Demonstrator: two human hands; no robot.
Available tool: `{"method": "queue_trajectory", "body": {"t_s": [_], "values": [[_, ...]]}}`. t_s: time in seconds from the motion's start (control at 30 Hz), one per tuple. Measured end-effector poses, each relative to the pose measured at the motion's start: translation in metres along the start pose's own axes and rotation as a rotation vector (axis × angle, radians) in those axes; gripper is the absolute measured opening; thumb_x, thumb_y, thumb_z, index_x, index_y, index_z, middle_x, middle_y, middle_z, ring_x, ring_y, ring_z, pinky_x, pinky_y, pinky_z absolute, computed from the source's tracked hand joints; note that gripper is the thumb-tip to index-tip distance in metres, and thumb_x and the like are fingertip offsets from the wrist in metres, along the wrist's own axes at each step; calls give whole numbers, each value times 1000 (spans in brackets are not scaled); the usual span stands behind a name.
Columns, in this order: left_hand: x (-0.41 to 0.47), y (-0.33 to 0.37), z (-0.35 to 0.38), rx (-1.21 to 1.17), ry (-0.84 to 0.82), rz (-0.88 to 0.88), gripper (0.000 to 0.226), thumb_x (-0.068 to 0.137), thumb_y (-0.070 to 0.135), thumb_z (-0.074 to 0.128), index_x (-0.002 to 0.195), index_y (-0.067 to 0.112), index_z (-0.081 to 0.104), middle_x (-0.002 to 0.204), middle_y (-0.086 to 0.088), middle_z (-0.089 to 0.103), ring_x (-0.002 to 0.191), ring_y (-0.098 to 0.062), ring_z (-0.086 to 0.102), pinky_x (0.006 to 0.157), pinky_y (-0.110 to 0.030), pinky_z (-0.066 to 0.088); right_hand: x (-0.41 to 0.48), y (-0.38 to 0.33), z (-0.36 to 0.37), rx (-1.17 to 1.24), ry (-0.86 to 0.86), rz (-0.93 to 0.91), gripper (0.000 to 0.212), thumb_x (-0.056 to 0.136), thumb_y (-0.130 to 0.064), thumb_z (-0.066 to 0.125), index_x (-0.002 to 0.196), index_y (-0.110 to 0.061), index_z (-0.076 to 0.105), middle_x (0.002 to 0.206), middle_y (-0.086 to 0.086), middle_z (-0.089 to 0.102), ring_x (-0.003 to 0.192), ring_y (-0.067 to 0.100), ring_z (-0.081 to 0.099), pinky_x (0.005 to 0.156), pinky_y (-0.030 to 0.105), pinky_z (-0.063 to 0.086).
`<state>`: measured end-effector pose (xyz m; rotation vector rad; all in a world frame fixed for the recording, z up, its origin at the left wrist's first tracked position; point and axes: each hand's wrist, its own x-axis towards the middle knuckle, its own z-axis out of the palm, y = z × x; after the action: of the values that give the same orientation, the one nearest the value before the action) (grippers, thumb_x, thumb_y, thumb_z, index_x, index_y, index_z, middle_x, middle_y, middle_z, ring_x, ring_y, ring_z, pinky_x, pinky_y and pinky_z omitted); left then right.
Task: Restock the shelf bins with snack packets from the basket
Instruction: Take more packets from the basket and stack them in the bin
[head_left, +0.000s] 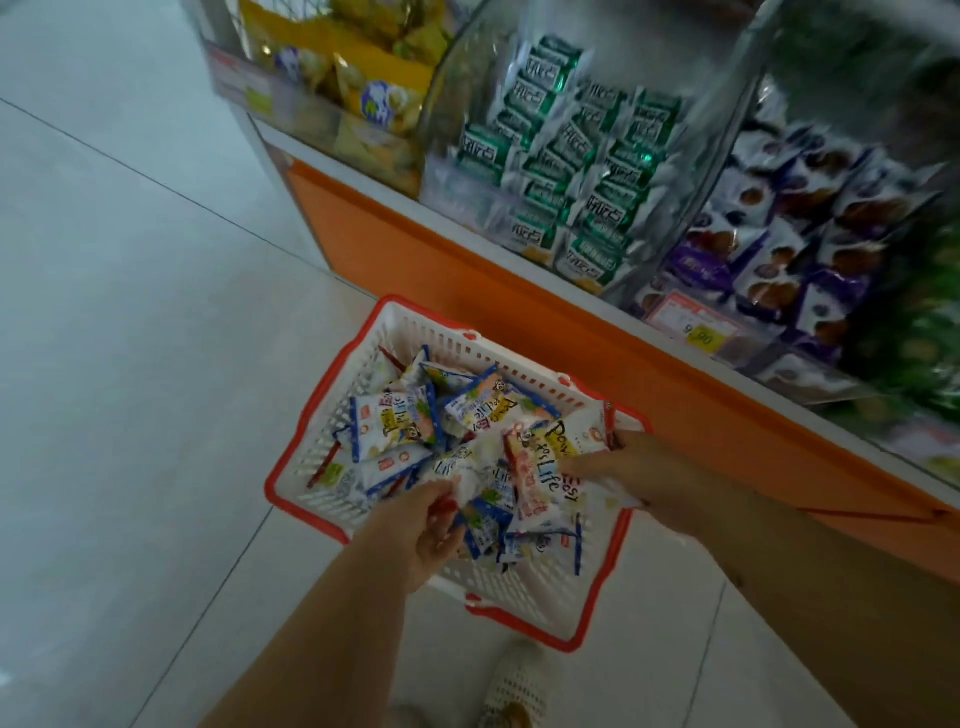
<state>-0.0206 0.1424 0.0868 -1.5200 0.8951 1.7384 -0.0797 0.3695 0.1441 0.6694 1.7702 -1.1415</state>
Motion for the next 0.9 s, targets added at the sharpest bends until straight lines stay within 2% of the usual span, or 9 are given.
{"method": "queue_trajectory", "body": {"t_s": [0.1, 0.2, 0.33, 0.4, 0.5, 0.63, 0.7, 0.77, 0.9], "values": [[-49, 28, 6, 201, -60, 246, 17, 87, 11, 70, 99, 5, 59, 69, -9, 63, 52, -16, 56, 56, -29, 49, -55, -37, -4, 312, -72, 24, 47, 66, -36, 86, 106, -22, 66, 153, -3, 40, 132, 21, 48, 85, 38, 51], [-108, 54, 25, 349, -60, 580, 49, 80, 6, 76, 120, 18, 50, 99, -10, 65, 80, -28, 65, 62, -37, 56, -111, -81, -11, 569, -138, -56, 53, 67, -29, 84, 116, -21, 65, 156, -3, 34, 140, 25, 39, 92, 45, 53], [-195, 78, 53, 446, -178, 874, 59, 81, -5, 72, 124, 22, 42, 101, -4, 57, 86, -21, 61, 77, -37, 57, -172, -136, -19, 634, -170, -166, 41, 73, -22, 76, 113, -13, 68, 131, -6, 56, 121, 22, 55, 90, 49, 54], [-229, 90, 62, 473, -238, 888, 59, 81, -3, 73, 128, 19, 44, 96, 1, 58, 80, -16, 64, 77, -36, 58, -192, -156, -24, 659, -170, -221, 38, 73, -19, 77, 109, -9, 72, 117, 0, 69, 104, 24, 66, 96, 50, 52], [-272, 104, 71, 481, -325, 833, 53, 82, -3, 72, 125, 17, 48, 111, -5, 63, 92, -26, 71, 75, -36, 61, -214, -181, -32, 631, -203, -302, 40, 68, -21, 76, 106, -10, 73, 118, 8, 71, 107, 30, 68, 96, 48, 53], [-317, 127, 67, 575, -410, 767, 53, 68, 6, 77, 116, 13, 55, 102, -6, 68, 97, -26, 70, 95, -50, 52, -246, -202, -41, 613, -212, -406, 40, 74, -12, 70, 112, -2, 65, 112, 16, 72, 102, 30, 71, 94, 44, 54], [-333, 141, 61, 714, -422, 774, 53, 65, 24, 75, 115, 16, 59, 99, -2, 74, 96, -21, 72, 99, -49, 49, -262, -211, -43, 525, -182, -475, 15, 82, -4, 65, 98, -7, 64, 91, 7, 78, 79, 15, 75, 76, 29, 59], [-344, 159, 62, 748, -473, 805, 49, 71, 27, 73, 118, 20, 60, 105, 1, 74, 98, -20, 72, 95, -47, 52, -274, -221, -46, 473, -145, -521, 15, 89, 1, 58, 85, -13, 58, 61, -6, 73, 54, 3, 69, 51, 16, 54], [-362, 206, 78, 804, -631, 844, 54, 80, 23, 73, 131, 28, 55, 122, -3, 69, 110, -24, 67, 95, -46, 51, -283, -255, -54, 387, -118, -605, 12, 84, -5, 64, 92, -14, 61, 84, -1, 78, 79, 14, 75, 62, 19, 59]]}}
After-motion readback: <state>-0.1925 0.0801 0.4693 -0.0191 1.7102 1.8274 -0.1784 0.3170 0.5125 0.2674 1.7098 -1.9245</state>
